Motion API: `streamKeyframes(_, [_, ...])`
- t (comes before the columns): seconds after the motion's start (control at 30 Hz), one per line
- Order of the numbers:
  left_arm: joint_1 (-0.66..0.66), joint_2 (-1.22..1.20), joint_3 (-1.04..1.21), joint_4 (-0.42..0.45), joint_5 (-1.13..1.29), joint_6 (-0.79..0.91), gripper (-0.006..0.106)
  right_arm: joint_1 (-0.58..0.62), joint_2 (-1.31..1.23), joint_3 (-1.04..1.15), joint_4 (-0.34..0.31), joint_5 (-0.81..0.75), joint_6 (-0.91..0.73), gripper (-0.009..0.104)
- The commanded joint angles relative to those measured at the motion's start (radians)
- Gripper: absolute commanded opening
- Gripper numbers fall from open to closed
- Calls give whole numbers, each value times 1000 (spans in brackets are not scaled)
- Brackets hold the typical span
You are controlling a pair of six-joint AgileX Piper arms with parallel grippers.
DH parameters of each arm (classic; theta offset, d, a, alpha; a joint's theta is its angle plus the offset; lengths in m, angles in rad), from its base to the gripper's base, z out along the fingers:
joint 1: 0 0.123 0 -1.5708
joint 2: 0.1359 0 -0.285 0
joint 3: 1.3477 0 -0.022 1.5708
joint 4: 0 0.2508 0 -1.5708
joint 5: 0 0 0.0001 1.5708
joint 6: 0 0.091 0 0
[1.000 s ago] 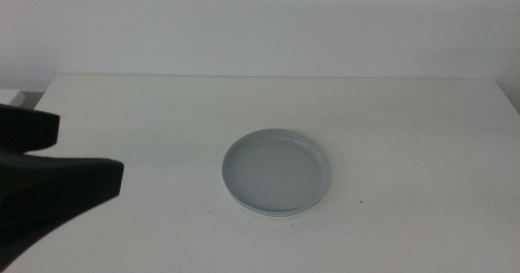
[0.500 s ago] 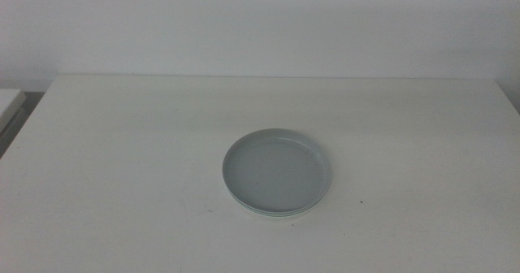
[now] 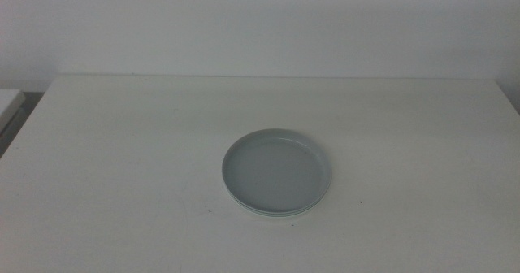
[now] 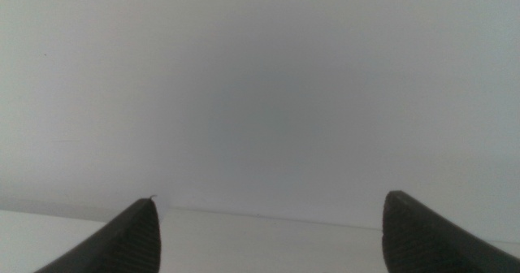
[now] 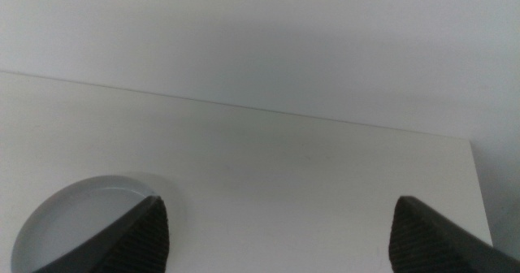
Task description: Stack the three bowls on top of each other.
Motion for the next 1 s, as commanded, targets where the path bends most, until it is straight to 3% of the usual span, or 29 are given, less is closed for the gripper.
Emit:
streamKeyframes(0.0, [3,-12,14,5,-9,-5,94,-4,-3,4,-6,-5,-1,93])
streamKeyframes(0.13, [-2,-65,78,5,-17,-5,94,-4,-33,40,-45,-72,-1,93])
streamKeyframes(0.3, [-2,-241,276,5,-52,-5,94,-4,-162,259,-50,-404,-1,93])
streamKeyframes(0.43, [-2,-409,446,5,-50,-5,94,-24,-387,527,-173,-424,-1,93])
streamKeyframes(0.57, [-2,-525,573,5,-50,-1,94,-90,-611,767,-112,-420,-1,93])
streamKeyframes(0.73, [-2,-525,661,-14,-50,-1,94,-181,-850,1014,35,-424,-1,93])
streamKeyframes(0.9, [-2,-525,716,-15,-91,-1,94,-244,-886,1092,72,-412,1,93])
streamKeyframes(0.97, [-2,-525,740,-15,-124,-1,94,-258,-886,1092,72,-477,-1,93])
